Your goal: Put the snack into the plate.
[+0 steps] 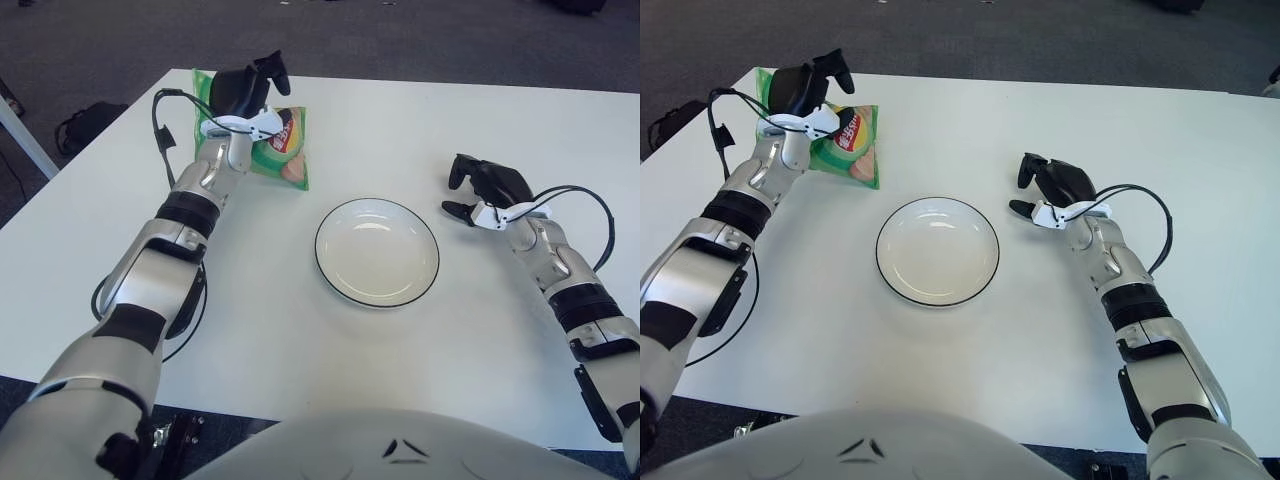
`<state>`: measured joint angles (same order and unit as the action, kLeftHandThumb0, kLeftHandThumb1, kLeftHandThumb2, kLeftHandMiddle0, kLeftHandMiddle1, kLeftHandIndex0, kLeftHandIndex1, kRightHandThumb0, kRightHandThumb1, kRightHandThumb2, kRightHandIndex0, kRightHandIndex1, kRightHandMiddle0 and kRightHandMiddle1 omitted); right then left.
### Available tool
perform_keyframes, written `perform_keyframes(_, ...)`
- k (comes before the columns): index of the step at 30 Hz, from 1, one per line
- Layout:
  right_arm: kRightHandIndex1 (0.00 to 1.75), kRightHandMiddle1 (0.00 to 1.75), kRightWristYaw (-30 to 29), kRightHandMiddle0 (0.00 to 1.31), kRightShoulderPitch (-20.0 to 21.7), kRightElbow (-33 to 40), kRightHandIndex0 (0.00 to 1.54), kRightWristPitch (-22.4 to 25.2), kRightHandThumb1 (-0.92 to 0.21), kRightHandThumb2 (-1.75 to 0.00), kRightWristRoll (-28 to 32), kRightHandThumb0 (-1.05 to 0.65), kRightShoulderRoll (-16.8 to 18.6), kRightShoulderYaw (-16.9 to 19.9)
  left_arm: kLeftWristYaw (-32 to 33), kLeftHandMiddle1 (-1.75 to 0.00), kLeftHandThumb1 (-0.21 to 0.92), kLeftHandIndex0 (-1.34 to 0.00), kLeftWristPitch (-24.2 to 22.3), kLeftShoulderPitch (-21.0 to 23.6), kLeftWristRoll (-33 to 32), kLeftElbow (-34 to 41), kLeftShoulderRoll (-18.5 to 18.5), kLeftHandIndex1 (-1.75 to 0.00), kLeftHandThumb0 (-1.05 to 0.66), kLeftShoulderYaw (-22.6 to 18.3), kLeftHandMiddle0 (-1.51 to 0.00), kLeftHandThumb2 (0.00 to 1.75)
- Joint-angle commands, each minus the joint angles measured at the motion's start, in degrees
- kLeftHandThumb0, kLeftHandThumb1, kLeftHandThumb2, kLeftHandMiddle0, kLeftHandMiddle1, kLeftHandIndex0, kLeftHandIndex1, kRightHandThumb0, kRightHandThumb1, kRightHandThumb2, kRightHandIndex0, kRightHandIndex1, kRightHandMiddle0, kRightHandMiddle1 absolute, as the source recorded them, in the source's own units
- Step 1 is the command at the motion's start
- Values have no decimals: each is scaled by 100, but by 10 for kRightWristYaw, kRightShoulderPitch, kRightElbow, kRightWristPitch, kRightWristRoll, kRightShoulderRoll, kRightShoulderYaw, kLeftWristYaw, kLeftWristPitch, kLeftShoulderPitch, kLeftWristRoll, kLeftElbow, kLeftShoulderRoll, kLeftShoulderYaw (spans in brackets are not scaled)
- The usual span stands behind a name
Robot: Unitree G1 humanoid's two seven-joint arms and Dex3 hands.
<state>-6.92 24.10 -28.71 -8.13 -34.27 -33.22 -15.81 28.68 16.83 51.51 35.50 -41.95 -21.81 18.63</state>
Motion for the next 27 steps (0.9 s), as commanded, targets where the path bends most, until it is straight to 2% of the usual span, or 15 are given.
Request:
perform_keyframes(1, 151, 175, 38, 32, -50, -44, 56, 18, -50, -103, -7, -1, 15, -28, 3, -175, 11, -78, 16, -23, 18, 50, -14, -175, -56, 2, -136, 156)
perform_keyframes(7, 153, 175, 35, 32, -51, -42, 56, 21, -49, -104, -8, -1, 17, -27, -7, -175, 11, -78, 73, -41, 13, 113, -18, -175, -56, -9, -135, 157)
perform_keyframes(13, 155, 175, 42, 30, -49, -37, 56, 32, -49, -105, -9, -1, 20, -28, -69, -175, 11, -78, 124, -78, -32, 190, -20, -175, -56, -24, -135, 157)
perform_keyframes(22, 155, 175, 41, 30, -50, -33, 57, 37, -48, -107, -9, -1, 24, -28, -104, -175, 12, -77, 164, -86, -37, 203, -16, -175, -55, -37, -134, 155)
perform_keyframes(27, 155, 175, 42, 29, -51, -29, 57, 41, -49, -106, -11, -1, 24, -29, -131, -175, 15, -75, 158, -87, -22, 210, -27, -175, -54, -36, -132, 152)
